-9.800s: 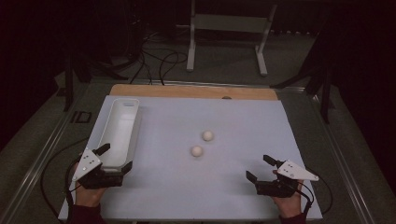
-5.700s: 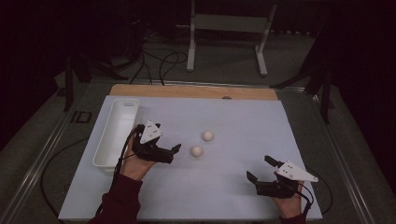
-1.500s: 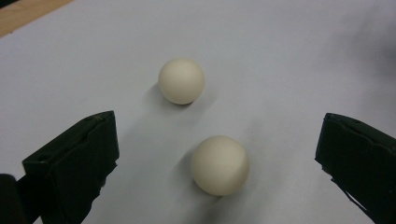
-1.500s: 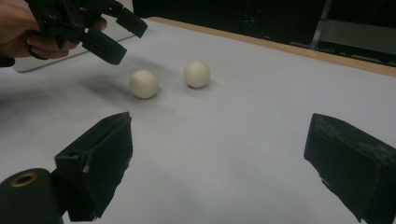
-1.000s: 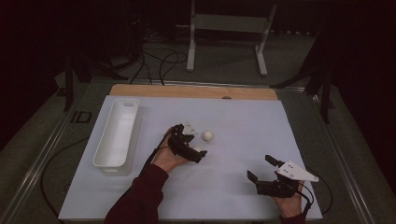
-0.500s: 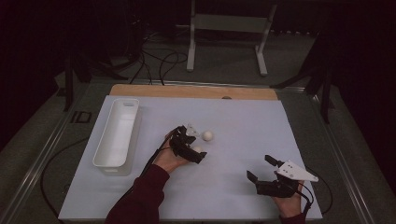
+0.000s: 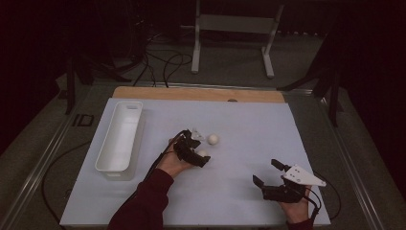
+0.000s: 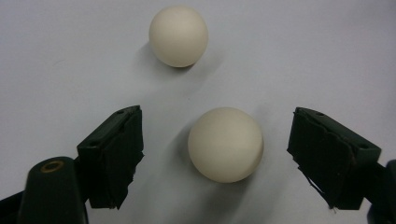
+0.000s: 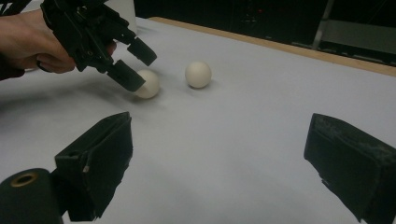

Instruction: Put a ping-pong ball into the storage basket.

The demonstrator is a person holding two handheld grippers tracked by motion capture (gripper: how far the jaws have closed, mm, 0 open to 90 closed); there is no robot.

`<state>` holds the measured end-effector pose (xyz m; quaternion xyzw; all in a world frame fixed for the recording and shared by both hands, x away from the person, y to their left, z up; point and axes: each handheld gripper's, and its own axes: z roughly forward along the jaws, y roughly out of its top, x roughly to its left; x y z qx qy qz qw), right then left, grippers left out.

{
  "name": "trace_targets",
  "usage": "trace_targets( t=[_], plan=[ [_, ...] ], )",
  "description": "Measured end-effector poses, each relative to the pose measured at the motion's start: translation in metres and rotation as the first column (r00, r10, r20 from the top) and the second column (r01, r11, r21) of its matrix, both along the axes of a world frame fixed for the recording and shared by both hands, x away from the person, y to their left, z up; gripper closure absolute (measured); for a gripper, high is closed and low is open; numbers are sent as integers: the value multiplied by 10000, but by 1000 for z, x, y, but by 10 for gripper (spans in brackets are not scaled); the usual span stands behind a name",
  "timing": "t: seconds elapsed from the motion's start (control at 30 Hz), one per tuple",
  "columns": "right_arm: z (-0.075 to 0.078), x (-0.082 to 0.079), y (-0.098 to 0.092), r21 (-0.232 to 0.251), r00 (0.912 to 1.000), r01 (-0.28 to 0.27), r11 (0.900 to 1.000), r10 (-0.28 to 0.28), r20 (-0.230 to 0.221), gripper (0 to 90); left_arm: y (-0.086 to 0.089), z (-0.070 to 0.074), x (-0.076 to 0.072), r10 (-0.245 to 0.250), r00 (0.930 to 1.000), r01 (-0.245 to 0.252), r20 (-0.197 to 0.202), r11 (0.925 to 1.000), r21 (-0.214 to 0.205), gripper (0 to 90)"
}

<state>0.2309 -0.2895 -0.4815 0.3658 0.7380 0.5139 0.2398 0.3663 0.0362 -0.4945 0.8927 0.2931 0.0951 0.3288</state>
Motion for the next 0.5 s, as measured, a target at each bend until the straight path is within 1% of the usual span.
trace_targets(
  t=[0.1,0.23,0.27,0.3,0.33,0.37,0.43,0.5],
  plan=[
    [0,0,0,-7,10000,6,10000,-6,34,78,-1,-2,0,-126,9999,127,-49,9998,142,246],
    [0,0,-1,4,10000,28,10000,-28,32,78,-1,-4,0,-209,9996,212,-190,9997,157,291],
    [0,0,-1,-2,10000,33,10000,-33,34,78,-1,-4,0,-315,9992,319,-265,9994,154,291],
    [0,0,-1,-7,10000,32,10000,-32,45,78,-1,-4,0,-388,9988,393,-299,9991,167,350],
    [0,0,-1,-7,10000,32,10000,-32,45,78,-1,-4,0,-388,9988,393,-299,9991,167,367],
    [0,0,-1,-6,10000,34,10000,-34,44,78,-1,-5,0,-405,9987,411,-303,9990,197,367],
    [0,0,-1,-9,10000,32,10000,-32,39,78,-2,-6,0,-442,9985,450,-325,9986,265,397],
    [0,0,-1,-11,10000,32,10000,-32,43,78,-2,-7,0,-440,9984,450,-352,9986,260,403]
  ],
)
